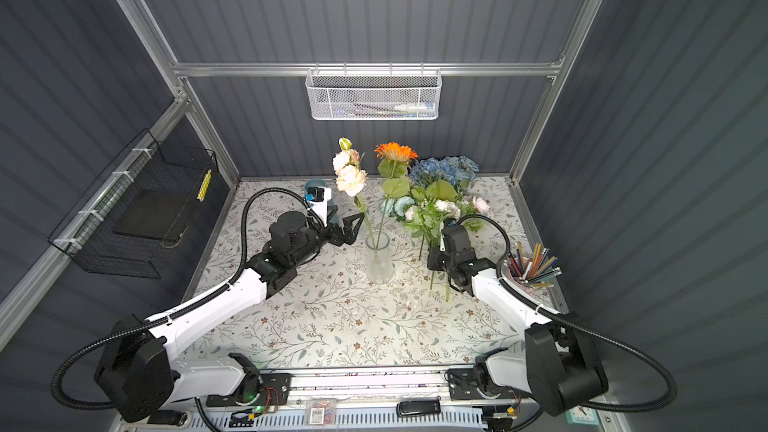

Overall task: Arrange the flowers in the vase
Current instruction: 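Lift the bunch of pink and white flowers up with the right gripper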

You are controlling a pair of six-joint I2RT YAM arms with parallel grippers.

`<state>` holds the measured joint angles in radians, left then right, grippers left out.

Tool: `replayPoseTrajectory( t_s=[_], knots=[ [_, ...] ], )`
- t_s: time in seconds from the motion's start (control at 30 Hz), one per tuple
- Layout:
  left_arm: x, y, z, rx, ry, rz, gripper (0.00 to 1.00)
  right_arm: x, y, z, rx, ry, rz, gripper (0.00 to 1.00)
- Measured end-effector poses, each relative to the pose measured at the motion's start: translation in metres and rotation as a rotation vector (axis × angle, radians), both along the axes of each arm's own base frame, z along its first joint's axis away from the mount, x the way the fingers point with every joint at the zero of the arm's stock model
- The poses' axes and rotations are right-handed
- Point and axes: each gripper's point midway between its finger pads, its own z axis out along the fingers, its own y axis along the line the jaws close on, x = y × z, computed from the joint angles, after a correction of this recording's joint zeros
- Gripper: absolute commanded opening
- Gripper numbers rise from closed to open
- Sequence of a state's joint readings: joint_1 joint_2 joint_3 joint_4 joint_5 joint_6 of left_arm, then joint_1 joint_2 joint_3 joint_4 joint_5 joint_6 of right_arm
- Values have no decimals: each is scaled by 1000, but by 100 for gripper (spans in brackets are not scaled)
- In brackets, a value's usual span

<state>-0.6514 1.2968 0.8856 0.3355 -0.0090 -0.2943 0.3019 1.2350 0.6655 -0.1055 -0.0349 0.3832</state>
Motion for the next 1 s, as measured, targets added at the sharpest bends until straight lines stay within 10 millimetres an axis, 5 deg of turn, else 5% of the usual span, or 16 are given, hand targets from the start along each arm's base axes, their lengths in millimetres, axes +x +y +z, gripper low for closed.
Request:
replayPoseTrajectory(
  t_s=[0.13, 0.4, 0.73, 1.0],
  knots=[
    [0, 0, 0, -1, 0, 0, 99, -2, -5, 23, 80, -64, -21, 0],
    [4, 7, 0, -11, 0, 19, 99, -6, -9, 104, 200, -303, -17, 0],
    [12, 17, 5, -63, 3, 42, 99, -19, -9, 187, 221, -527, 35, 0],
    [14, 29, -10, -93, 46, 59, 99, -36, -5, 249, 218, -707, 109, 0]
  ],
)
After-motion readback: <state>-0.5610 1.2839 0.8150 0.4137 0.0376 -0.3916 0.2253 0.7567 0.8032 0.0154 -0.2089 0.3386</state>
